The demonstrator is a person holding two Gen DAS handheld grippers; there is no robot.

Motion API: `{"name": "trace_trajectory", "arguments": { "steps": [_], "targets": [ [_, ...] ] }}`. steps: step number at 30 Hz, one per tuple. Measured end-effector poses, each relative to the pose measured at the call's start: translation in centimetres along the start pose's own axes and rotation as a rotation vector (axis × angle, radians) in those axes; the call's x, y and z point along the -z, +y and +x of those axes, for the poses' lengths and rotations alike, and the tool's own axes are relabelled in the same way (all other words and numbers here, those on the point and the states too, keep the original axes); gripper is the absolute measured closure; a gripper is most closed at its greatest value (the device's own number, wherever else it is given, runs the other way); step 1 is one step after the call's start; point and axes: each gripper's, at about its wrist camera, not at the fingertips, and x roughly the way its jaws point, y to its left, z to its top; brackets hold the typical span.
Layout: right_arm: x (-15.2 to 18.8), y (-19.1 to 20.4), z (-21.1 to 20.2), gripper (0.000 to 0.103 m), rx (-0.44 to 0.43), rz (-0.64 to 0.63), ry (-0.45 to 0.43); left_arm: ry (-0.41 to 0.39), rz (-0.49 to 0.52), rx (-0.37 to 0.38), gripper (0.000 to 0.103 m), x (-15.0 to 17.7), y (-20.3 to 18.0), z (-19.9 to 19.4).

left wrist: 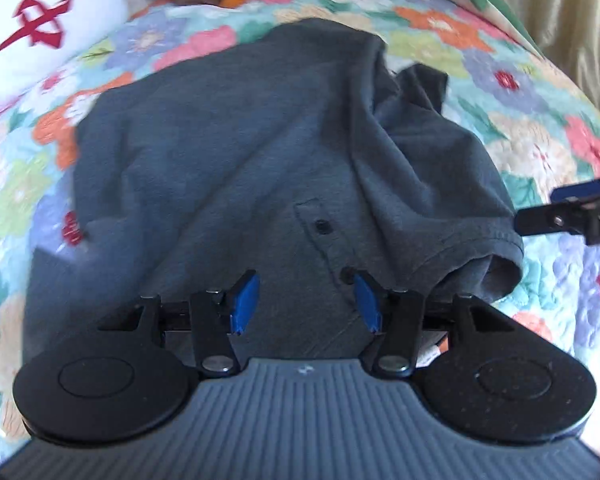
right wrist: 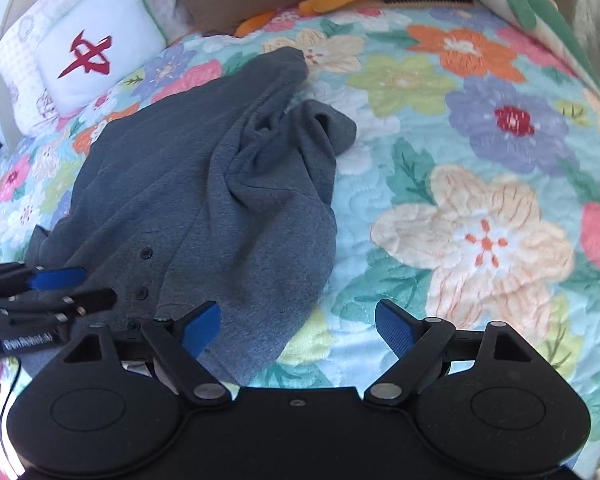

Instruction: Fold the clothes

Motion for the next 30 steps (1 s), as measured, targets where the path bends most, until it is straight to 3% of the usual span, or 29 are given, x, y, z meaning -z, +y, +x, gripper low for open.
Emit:
{"name": "trace_trajectory", "arguments": {
  "steps": [5, 7, 9, 10, 16, 23, 25, 30],
  "targets": [
    [-0.2, -0.7, 3.6, 0.015, -0.012, 0.058, 0.032, 0.047, -0.071, 0.063, 0.049, -0.6, 0.4, 2.2],
    [-0.4, -0.3, 3.8, 0.028, -0.015, 0.044, 0.000, 0.041, -0.098, 0.076, 0.049, -0.8, 0.7, 2.3],
    [-0.8, 0.1, 3.6, 0.088, -0.039, 0.020, -0.034, 0.029, -0.088, 0.078, 0.049, -0.9, 0.9, 2.1],
    [-0.9, 0.1, 3.3, 0.097, -0.056, 0.021, -0.059, 0.022, -0.079, 0.077, 0.049, -1.0, 0.9, 2.0],
    [-1.3, 1.1, 0.6, 0.098, -0.111, -0.016, -0.213, -0.087, 0.003, 0.128, 0.049, -1.6, 0.0, 0.0],
    [-1.7, 1.5, -0.3, 0.098, -0.212, -0.018, -0.221, -0.159, 0.221, 0.321, 0.040, -1.9, -3.9, -1.9],
    [-1.8, 1.5, -0.8, 0.098, -0.226, -0.004, -0.195, -0.152, 0.274, 0.320, 0.037, -2.3, -5.0, -1.7],
    [-1.2, 0.9, -2.0, 0.097, -0.269, 0.007, -0.189, -0.130, 0.258, 0.321, 0.034, -3.0, -5.6, -0.6]
  ]
}}
